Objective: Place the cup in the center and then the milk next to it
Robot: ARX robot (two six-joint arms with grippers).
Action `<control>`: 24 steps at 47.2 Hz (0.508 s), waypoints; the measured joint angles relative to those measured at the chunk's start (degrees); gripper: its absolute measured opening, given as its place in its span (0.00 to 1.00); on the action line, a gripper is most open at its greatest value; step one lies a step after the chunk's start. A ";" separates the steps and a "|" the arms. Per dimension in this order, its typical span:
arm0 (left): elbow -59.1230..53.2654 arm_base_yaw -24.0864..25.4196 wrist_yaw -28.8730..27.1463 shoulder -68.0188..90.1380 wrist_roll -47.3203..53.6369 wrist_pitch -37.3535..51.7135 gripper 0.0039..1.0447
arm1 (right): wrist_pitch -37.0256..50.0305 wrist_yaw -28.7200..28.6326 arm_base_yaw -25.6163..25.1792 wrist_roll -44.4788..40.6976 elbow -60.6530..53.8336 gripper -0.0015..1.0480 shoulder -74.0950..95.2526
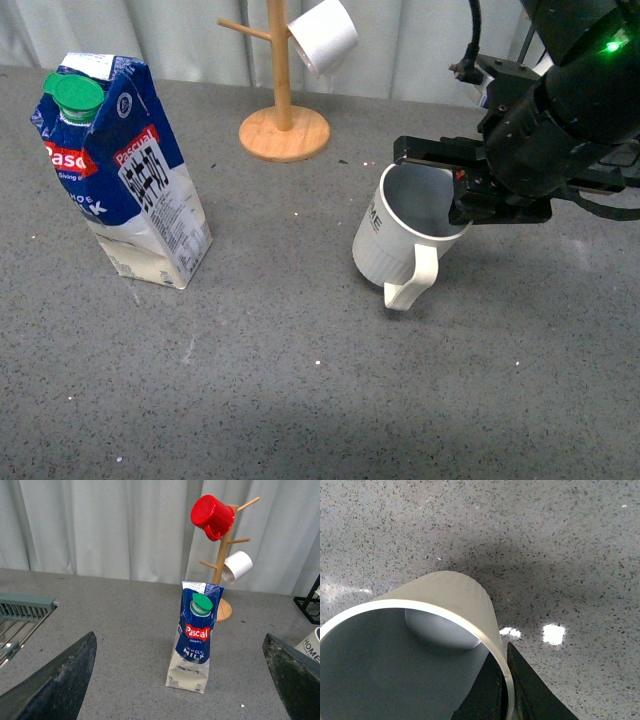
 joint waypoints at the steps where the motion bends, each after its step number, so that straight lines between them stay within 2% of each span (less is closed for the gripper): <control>1: 0.00 0.00 0.00 0.00 0.00 0.00 0.94 | -0.35 -0.02 0.39 0.17 0.68 0.02 0.61; 24: 0.00 0.00 0.00 0.00 0.00 0.00 0.94 | -3.04 1.11 2.19 0.44 5.88 0.02 5.42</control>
